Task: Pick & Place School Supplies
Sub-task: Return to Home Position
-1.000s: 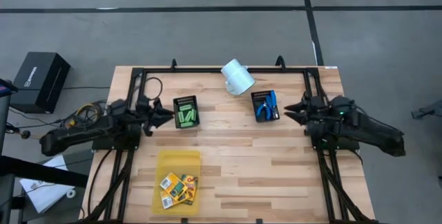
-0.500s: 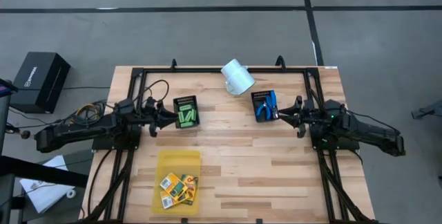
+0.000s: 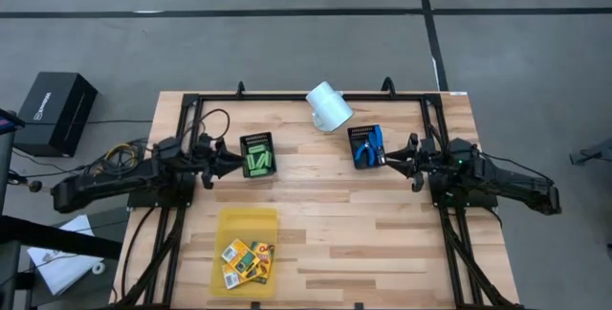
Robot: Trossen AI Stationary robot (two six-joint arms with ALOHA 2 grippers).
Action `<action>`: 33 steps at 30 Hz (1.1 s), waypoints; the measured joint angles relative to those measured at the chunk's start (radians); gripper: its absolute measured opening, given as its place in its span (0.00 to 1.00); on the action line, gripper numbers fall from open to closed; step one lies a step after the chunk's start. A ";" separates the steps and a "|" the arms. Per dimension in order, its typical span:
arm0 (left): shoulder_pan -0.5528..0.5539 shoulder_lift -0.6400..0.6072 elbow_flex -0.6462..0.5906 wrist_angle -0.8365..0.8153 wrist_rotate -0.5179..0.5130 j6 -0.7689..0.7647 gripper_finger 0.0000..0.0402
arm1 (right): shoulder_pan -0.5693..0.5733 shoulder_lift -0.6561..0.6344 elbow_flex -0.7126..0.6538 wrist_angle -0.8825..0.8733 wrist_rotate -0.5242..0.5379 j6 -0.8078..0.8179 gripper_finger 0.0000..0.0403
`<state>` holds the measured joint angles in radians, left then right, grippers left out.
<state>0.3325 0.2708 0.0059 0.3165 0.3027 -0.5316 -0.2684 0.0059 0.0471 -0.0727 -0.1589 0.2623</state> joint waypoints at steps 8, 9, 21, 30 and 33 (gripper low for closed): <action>0.000 -0.166 0.000 -0.002 0.000 0.000 0.26 | 0.000 0.000 0.000 -0.001 0.002 0.000 0.28; 0.000 -0.191 0.000 -0.004 0.000 0.000 0.26 | 0.000 0.000 0.000 -0.001 0.002 0.000 0.28; 0.003 -0.270 0.000 0.597 0.150 -0.498 0.26 | 0.000 0.000 0.000 -0.001 0.003 0.000 0.28; -0.053 -0.270 0.000 0.694 0.150 -0.497 0.26 | 0.000 0.000 0.000 -0.001 0.003 0.000 0.28; -0.074 -0.270 0.000 0.694 0.149 -0.496 0.26 | 0.000 0.000 -0.001 -0.001 0.003 0.000 0.28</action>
<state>0.2585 0.0006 0.0063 1.0107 0.4519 -1.0281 -0.2684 0.0059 0.0465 -0.0734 -0.1562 0.2624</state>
